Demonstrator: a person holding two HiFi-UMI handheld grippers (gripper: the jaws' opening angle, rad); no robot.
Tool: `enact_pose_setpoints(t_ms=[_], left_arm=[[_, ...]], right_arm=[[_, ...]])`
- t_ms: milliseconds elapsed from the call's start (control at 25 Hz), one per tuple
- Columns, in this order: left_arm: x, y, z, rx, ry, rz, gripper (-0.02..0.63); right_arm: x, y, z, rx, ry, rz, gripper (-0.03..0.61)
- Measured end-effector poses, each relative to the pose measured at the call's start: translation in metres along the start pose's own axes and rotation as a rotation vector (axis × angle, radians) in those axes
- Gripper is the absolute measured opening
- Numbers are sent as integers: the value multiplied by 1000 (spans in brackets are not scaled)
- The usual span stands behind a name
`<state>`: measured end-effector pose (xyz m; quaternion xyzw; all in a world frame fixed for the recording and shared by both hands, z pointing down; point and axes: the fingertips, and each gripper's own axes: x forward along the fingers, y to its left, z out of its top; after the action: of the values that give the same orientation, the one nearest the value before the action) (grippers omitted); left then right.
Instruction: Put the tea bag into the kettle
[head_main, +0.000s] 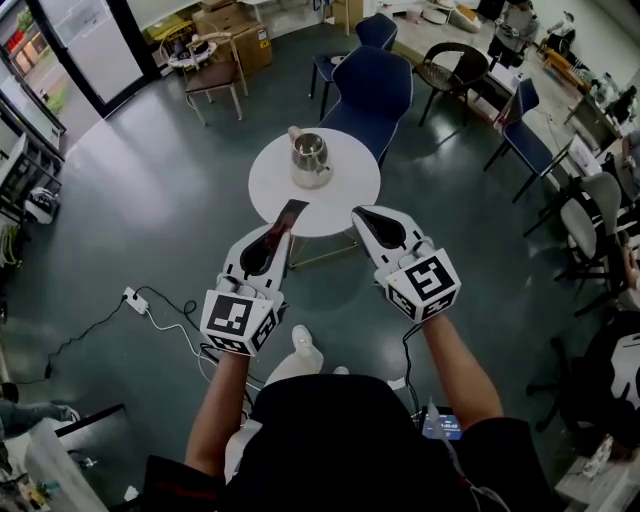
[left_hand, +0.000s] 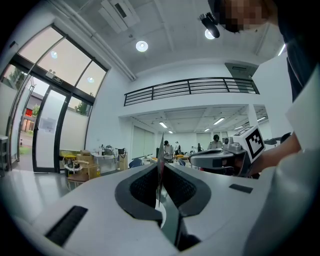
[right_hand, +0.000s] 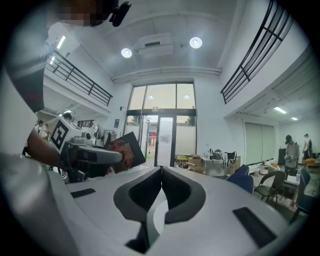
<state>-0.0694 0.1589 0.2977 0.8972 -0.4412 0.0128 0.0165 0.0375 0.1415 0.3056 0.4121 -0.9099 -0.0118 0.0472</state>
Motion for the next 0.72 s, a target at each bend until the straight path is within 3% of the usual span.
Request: enact_pose_setpoints(t_ms=[720], left_arm=[[61,112,-3,-27,20,-36,37]], right_arm=[[116,-43,0,13,55,-56,18]])
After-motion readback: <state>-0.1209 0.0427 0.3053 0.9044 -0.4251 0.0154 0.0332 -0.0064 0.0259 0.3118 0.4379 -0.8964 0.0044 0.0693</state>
